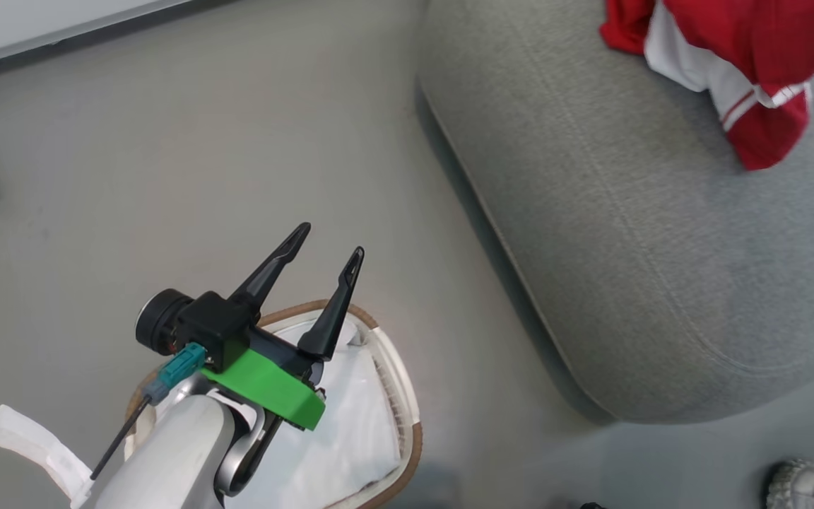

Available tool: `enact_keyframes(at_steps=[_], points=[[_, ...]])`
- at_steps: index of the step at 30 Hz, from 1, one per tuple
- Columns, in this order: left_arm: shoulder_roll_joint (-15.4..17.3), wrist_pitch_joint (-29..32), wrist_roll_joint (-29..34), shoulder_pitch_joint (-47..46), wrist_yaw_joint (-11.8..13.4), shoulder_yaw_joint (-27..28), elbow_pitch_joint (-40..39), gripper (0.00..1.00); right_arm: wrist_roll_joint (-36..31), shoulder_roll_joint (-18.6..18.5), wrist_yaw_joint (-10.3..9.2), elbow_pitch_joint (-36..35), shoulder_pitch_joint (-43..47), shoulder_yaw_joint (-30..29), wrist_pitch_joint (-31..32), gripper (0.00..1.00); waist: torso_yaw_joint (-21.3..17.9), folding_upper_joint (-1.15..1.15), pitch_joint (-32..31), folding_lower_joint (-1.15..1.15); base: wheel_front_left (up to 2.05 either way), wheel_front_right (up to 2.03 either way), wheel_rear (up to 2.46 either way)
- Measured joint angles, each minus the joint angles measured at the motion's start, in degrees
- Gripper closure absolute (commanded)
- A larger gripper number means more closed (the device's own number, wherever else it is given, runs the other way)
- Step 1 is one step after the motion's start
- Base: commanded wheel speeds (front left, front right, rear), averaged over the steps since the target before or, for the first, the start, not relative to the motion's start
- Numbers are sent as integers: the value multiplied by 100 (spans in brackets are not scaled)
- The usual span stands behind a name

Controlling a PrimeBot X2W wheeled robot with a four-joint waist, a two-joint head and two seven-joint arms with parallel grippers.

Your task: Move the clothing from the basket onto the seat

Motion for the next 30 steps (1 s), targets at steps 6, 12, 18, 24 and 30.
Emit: enact_keyframes(at_steps=[6, 12, 18, 24, 30], points=[[88, 0, -78, -66, 0, 71, 25, 0, -635, 355, 0, 370, 599, -849, 171, 100, 442, 0, 269, 0, 0, 0, 0], [71, 0, -134, -68, 0, 214, 155, 0, -849, 867, 0, 544, 1181, -1537, -79, 0, 809, 0, 453, 0, 0, 0, 0], [-75, 1, -149, 23, 0, 403, 339, 0, -1018, 1229, 0, 738, 1769, -2011, -544, 0, 953, 0, 349, 0, 0, 0, 0], [-311, 0, -133, 214, 0, 595, 561, 0, -1018, 1325, 0, 973, 2349, -2357, -1006, 0, 968, 0, -28, -1, 0, 0, 0], [-483, 0, -88, 532, 0, 771, 836, 0, -962, 1441, 0, 1084, 3008, -2561, -1236, 0, 996, 0, -471, -1, 0, 0, 0]])
